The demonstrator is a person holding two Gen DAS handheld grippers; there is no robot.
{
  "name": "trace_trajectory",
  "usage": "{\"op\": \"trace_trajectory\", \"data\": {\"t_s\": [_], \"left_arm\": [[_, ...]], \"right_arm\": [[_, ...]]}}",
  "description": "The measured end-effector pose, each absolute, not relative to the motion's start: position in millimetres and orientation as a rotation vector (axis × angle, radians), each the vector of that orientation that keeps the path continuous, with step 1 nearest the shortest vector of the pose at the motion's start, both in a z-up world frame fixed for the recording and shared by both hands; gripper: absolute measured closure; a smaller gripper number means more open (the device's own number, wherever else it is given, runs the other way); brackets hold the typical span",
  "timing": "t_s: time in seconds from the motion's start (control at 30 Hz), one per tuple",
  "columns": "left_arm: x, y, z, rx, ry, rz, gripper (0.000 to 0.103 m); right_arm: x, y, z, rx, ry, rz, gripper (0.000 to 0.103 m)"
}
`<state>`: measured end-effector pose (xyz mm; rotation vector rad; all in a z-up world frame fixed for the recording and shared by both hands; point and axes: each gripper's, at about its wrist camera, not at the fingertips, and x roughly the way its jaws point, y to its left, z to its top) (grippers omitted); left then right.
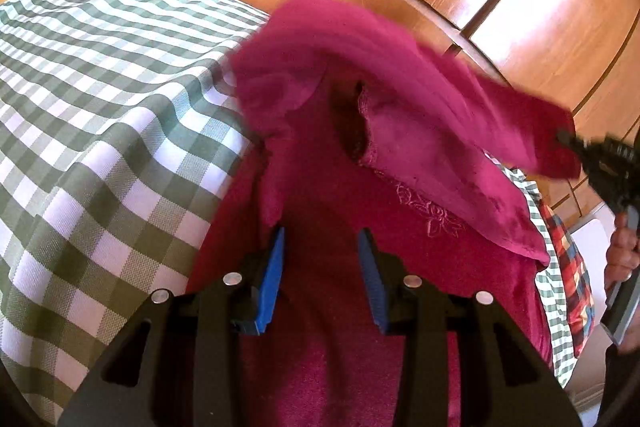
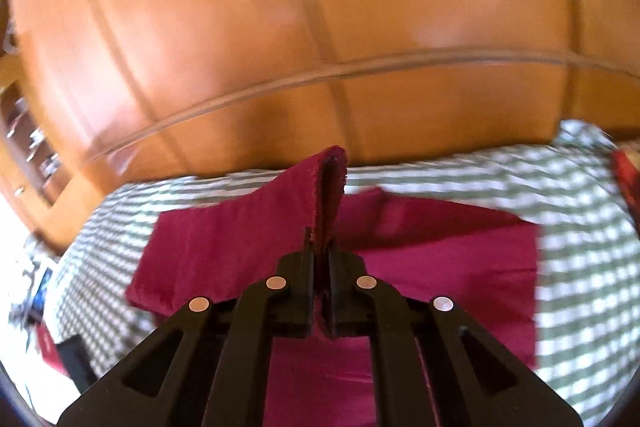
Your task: Fold small clothes
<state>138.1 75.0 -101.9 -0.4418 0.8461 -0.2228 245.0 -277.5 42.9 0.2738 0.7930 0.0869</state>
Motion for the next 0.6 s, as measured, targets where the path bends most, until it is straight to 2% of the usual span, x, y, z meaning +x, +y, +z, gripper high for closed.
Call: {"op": "trace_trajectory", "data": {"t_s": [0.23,0.33,0.4,0.6], "left_arm": [[143,67,-98,-0.421,0.863,-0.204,0.066],[143,66,-93,-0.384,0.886,-0.161,0.072],[140,63,-85,-0.349,0.892,-0.139,0.072],[130,50,-40,-0.256,0.770,-0.160,0.063]], "right_arm": [[235,-342,-19,0.367,0.911,-0.075,0.098],[230,-354,-43,0.427,0.947,-0.088,0.098],[229,-357,-47,0.444,0.944,-0.079,0.098],[226,-359,-37,0.462,0.927,-0.044,0.098]]}}
